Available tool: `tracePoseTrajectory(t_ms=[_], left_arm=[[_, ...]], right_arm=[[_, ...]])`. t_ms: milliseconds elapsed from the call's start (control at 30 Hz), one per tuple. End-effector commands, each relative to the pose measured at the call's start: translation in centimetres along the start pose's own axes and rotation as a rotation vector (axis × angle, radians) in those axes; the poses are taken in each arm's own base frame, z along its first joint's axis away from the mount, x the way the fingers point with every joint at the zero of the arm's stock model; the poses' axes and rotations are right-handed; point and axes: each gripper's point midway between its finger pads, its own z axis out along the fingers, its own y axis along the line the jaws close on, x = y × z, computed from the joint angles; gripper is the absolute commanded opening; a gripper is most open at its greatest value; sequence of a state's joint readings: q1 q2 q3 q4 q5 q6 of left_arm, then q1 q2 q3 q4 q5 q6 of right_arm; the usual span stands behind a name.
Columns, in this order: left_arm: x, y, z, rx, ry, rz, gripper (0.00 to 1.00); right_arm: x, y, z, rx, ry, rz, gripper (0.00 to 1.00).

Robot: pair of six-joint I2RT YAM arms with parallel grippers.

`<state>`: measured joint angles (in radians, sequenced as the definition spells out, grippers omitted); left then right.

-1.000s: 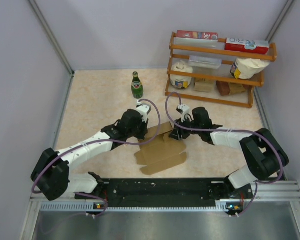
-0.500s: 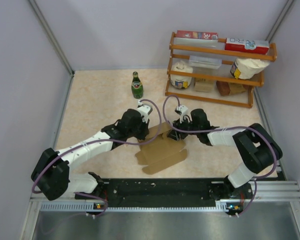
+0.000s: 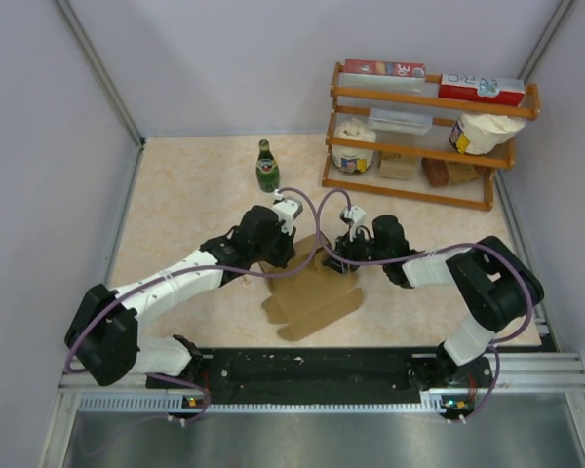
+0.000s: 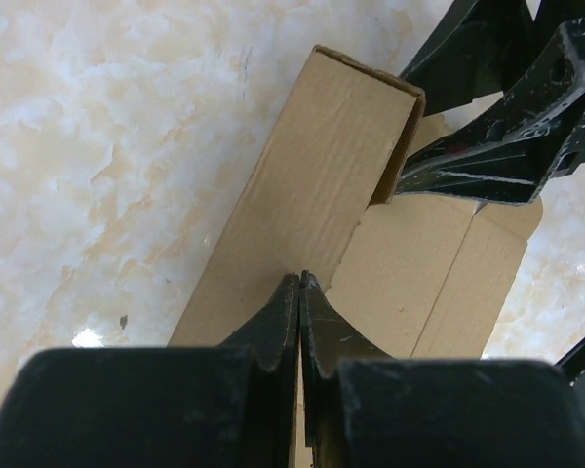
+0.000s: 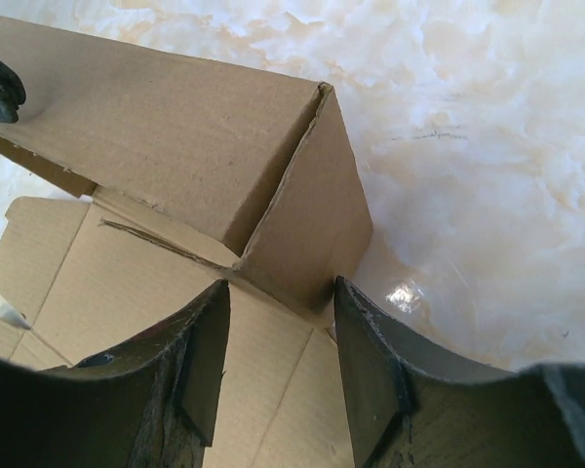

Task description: Fold the paper box

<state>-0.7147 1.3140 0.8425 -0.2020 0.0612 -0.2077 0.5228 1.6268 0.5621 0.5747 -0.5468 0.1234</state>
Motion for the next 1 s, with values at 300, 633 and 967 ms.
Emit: tracePoseTrajectory(t_ms=[300, 633, 967], left_arm=[[-2.5, -0.1, 0.5, 0.011, -0.034, 0.031, 0.02], [-3.7, 0.1, 0.0, 0.018, -0.056, 0.034, 0.01], [-3.7, 0.8, 0.5, 0.01, -0.038, 0.041, 0.01]], right_arm=[[-1.8, 0.5, 1.5, -0.054, -0.094, -0.062, 0.47], [-2.4, -0.1, 2.0, -0.039, -0.102, -0.077, 0.59], [-2.8, -0.1, 3.0, -0.071, -0.118, -0.093, 0.59]])
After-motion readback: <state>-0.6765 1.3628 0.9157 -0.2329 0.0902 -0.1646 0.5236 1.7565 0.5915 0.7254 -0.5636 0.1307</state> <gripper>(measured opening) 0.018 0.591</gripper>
